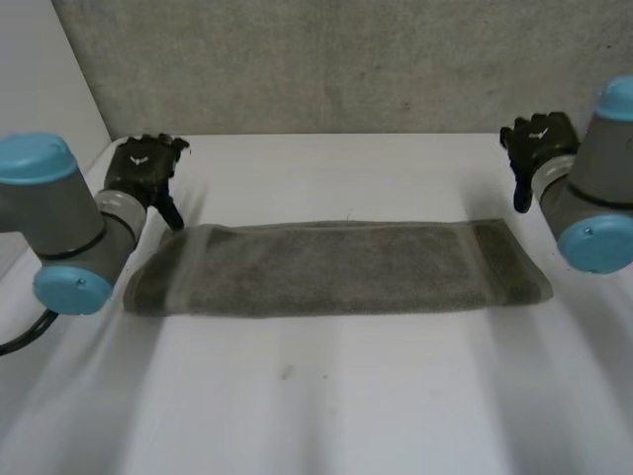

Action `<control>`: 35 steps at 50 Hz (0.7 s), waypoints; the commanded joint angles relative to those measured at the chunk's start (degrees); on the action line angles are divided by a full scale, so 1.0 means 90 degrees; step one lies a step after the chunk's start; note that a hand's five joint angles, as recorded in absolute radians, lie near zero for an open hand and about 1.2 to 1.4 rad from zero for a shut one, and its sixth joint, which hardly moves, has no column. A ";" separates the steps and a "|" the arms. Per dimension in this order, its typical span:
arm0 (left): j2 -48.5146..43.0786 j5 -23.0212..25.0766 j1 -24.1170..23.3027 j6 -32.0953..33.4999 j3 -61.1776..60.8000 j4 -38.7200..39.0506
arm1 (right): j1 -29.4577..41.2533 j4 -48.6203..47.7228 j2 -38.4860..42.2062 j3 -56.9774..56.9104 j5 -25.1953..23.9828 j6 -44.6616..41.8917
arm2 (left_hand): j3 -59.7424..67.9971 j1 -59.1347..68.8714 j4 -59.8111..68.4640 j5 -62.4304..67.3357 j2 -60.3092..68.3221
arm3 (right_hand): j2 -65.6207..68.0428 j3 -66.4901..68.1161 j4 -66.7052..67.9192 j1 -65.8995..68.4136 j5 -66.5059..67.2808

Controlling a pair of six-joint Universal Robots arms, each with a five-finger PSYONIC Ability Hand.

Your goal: Fold the towel.

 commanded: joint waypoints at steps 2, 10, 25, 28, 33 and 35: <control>0.1151 0.0004 0.0024 -0.0344 -0.0982 0.0002 | -0.0069 -0.0097 -0.1660 0.2058 -0.0346 0.0281 | 0.0025 -0.0002 0.0032 -0.0184 0.0035 | -0.0470 -0.0444 -0.0530 -0.0355 -0.0357; 0.2002 0.0053 0.0073 -0.0364 -0.2271 0.0089 | -0.0205 -0.0126 -0.2414 0.3895 -0.0893 0.0271 | 0.0025 -0.0002 0.0032 -0.0184 0.0035 | -0.0470 -0.0444 -0.0530 -0.0355 -0.0357; 0.2257 0.0024 0.0083 -0.0403 -0.3299 0.1027 | -0.0830 -0.2165 -0.2171 0.5567 -0.1206 -0.0167 | 0.0025 -0.0002 0.0032 -0.0184 0.0035 | 0.1217 0.1243 0.1157 0.1332 0.1330; 0.2257 0.0024 0.0093 -0.0403 -0.3318 0.1057 | -0.0908 -0.2401 -0.1937 0.5568 -0.1275 -0.0372 | 0.0025 -0.0002 0.0032 -0.0184 0.0035 | 0.1632 0.1658 0.1572 0.1747 0.1745; 0.2228 0.0024 0.0073 -0.0403 -0.3328 0.1057 | -0.0977 -0.2421 -0.1683 0.5461 -0.1314 -0.0432 | 0.0025 -0.0002 0.0032 -0.0184 0.0035 | 0.1948 0.1974 0.1888 0.2063 0.2061; 0.2218 0.0024 0.0044 -0.0403 -0.3338 0.1057 | -0.0977 -0.2421 -0.1613 0.5422 -0.1314 -0.0451 | 0.0025 -0.0002 0.0032 -0.0184 0.0035 | 0.2025 0.2051 0.1965 0.2140 0.2138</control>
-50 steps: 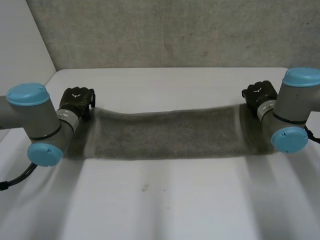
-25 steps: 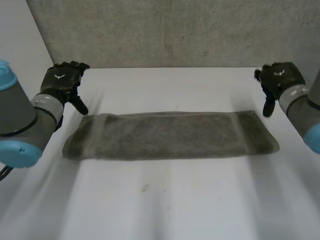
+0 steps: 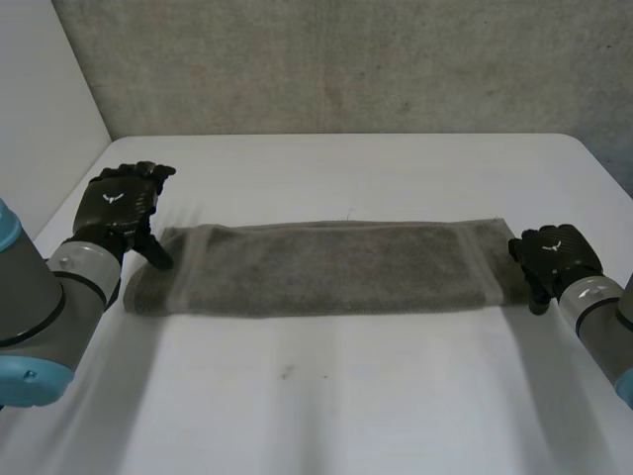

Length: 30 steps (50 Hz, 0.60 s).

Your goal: Fold the towel.

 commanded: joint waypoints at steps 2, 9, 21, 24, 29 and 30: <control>-0.0032 0.0000 -0.0039 0.0001 0.0007 -0.0016 | -0.0054 -0.0040 0.0409 -0.0205 -0.0037 -0.0094 | 0.0054 0.0013 0.0052 -0.0169 0.0057 | 0.0446 0.0416 0.0422 0.0396 0.0368; -0.0042 0.0000 -0.0039 0.0001 0.0007 -0.0016 | -0.0063 -0.0040 0.0439 -0.0234 -0.0115 -0.0046 | 0.0054 0.0013 0.0052 -0.0169 0.0057 | 0.3347 0.3317 0.3323 0.3297 0.3270; -0.0023 0.0010 -0.0020 0.0001 -0.0149 0.0033 | -0.0669 -0.0021 0.0380 -0.0439 -0.0086 -0.0104 | 0.0054 0.0013 0.0052 -0.0169 0.0057 | 0.5729 0.5699 0.5705 0.5678 0.5651; -0.0013 0.0010 -0.0010 0.0011 -0.0159 0.0043 | -0.1157 0.0058 0.0341 -0.0518 -0.0057 -0.0241 | 0.0054 0.0013 0.0052 -0.0169 0.0057 | 0.5729 0.5699 0.5705 0.5678 0.5651; -0.0013 0.0010 0.0000 0.0001 -0.0159 0.0043 | -0.1791 0.0321 0.0049 -0.0722 -0.0018 -0.1234 | 0.0054 0.0013 0.0052 -0.0169 0.0057 | 0.5729 0.5699 0.5705 0.5678 0.5651; -0.0013 0.0010 0.0000 0.0001 -0.0159 0.0043 | -0.1792 0.0321 0.0048 -0.0723 -0.0018 -0.1237 | 0.0054 0.0013 0.0052 -0.0169 0.0057 | 0.5729 0.5699 0.5705 0.5678 0.5651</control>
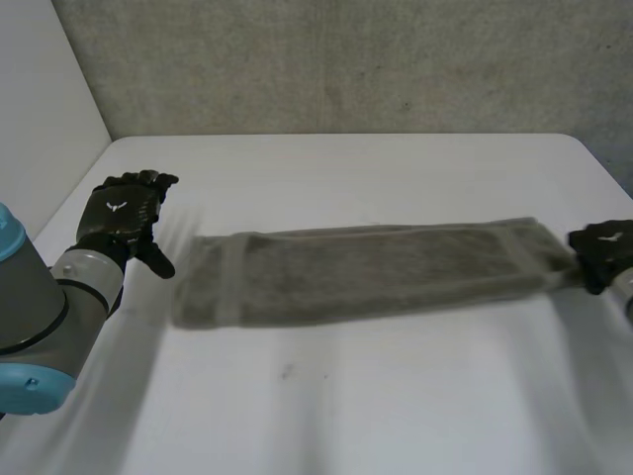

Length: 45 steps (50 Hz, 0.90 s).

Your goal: Fold the towel.

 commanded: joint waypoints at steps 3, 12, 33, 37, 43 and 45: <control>0.0004 0.0000 0.0023 -0.0003 -0.0006 0.0006 | -0.0544 0.0299 -0.0380 -0.0321 0.0059 -0.1046 | 0.0054 0.0014 0.0052 -0.0169 0.0058 | 0.0543 0.0429 0.0355 0.0515 0.0426; 0.0004 0.0000 0.0023 0.0007 -0.0035 0.0016 | 0.1883 0.0349 -0.0518 -0.1228 0.0352 -0.0374 | 0.0054 0.0014 0.0052 -0.0169 0.0058 | 0.0543 0.0429 0.0355 0.0515 0.0426; -0.0074 0.0000 -0.0026 0.0016 -0.0113 0.0026 | 0.6302 0.0495 0.2227 -0.3720 0.0431 -0.0314 | 0.0054 0.0014 0.0052 -0.0169 0.0058 | 0.0543 0.0429 0.0355 0.0515 0.0426; -0.0074 0.0010 -0.0036 0.0016 -0.0113 0.0026 | 0.6302 0.0534 0.2169 -0.3721 0.0392 -0.0003 | 0.0054 0.0014 0.0052 -0.0169 0.0058 | 0.0543 0.0429 0.0355 0.0515 0.0426; -0.0074 0.0010 -0.0046 0.0016 -0.0103 0.0065 | 0.6224 0.0719 0.1575 -0.3273 0.0333 0.0671 | 0.0054 0.0014 0.0052 -0.0169 0.0058 | -0.7235 -0.7349 -0.7423 -0.7263 -0.7351; -0.0055 0.0000 -0.0075 0.0016 -0.0103 0.0143 | 0.6195 0.0749 0.1360 -0.3136 0.0381 0.0788 | 0.0054 0.0014 0.0052 -0.0169 0.0058 | -0.7235 -0.7349 -0.7423 -0.7263 -0.7351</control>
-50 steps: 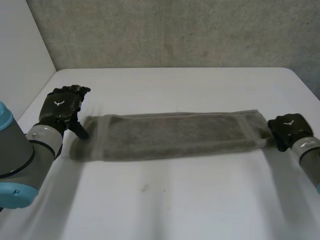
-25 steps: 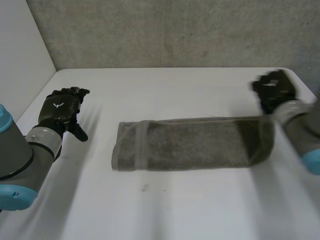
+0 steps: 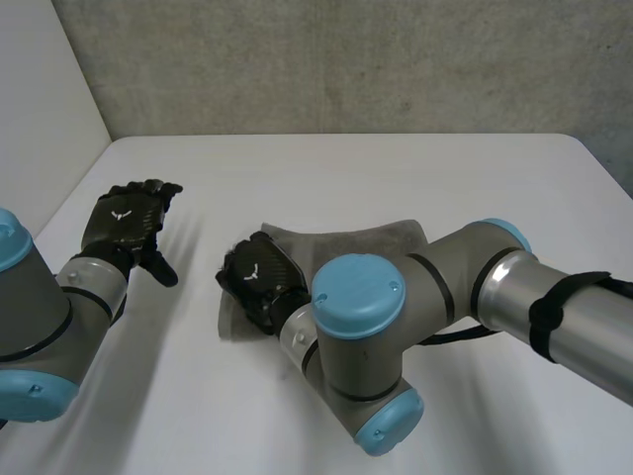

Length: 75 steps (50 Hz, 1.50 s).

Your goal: Fold the towel.

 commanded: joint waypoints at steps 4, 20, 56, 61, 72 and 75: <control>0.0060 0.0002 -0.0057 0.0000 -0.0003 0.0137 | -0.0684 0.0276 -0.1471 0.1166 0.0053 0.0940 | 0.0054 0.0015 0.0059 -0.0169 0.0061 | -0.2253 -0.2363 -0.2398 -0.2301 -0.2122; 0.0079 -0.0007 -0.0809 0.0020 0.0134 0.0147 | -0.2873 -0.0015 -0.2480 0.3676 -0.0171 0.1527 | 0.0078 0.0039 0.0083 -0.0145 0.0085 | -0.1108 -0.1218 -0.1253 -0.1157 -0.0977; 0.0235 -0.0047 -0.0819 0.0010 0.0075 0.0137 | -0.2259 -0.0642 -0.2343 0.2819 -0.0611 0.1478 | 0.0054 0.0015 0.0059 -0.0169 0.0061 | 0.5525 0.5415 0.5380 0.5476 0.5656; 0.0382 -0.0056 -0.0760 0.0000 0.0076 0.0117 | -0.1399 -0.0437 -0.1698 0.1960 -0.1060 0.1469 | 0.0054 0.0015 0.0059 -0.0169 0.0061 | 0.5525 0.5415 0.5380 0.5476 0.5656; 0.0646 -0.0213 -0.0546 -0.0146 0.0027 0.0098 | -0.0433 0.0413 -0.0136 0.0290 -0.1118 0.1400 | 0.0054 0.0015 0.0059 -0.0169 0.0061 | 0.5525 0.5415 0.5380 0.5476 0.5656; 0.0636 -0.0213 -0.0517 -0.0214 0.0036 0.0098 | -0.0384 0.0706 0.0079 0.0036 -0.1031 0.1410 | 0.0054 0.0015 0.0059 -0.0169 0.0061 | 0.5525 0.5415 0.5380 0.5476 0.5656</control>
